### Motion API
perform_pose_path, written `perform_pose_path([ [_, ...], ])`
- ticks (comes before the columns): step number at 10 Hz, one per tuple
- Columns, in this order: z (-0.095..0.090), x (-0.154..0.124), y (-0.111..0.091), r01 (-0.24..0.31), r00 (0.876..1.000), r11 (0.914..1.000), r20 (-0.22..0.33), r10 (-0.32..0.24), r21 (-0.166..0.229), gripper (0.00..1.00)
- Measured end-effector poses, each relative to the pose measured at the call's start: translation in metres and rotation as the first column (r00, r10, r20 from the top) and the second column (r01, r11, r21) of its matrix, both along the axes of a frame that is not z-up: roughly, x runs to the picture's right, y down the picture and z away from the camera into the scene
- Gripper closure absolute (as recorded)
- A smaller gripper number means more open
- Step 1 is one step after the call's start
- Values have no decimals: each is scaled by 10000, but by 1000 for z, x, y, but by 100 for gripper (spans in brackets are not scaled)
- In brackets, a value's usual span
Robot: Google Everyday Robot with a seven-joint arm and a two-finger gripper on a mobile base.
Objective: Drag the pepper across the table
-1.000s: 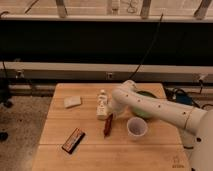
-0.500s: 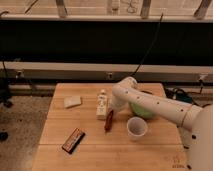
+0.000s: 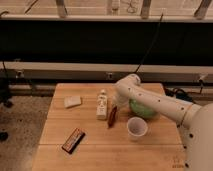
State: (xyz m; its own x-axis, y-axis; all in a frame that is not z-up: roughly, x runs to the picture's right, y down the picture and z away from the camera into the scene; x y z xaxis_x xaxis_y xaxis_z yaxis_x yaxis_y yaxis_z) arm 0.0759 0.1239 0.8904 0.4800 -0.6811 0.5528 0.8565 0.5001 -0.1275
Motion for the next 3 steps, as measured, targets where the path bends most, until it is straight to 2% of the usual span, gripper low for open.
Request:
perform_pose_path([
  [3, -8, -19, 9, 172, 9998, 9998, 141, -172, -44, 100],
])
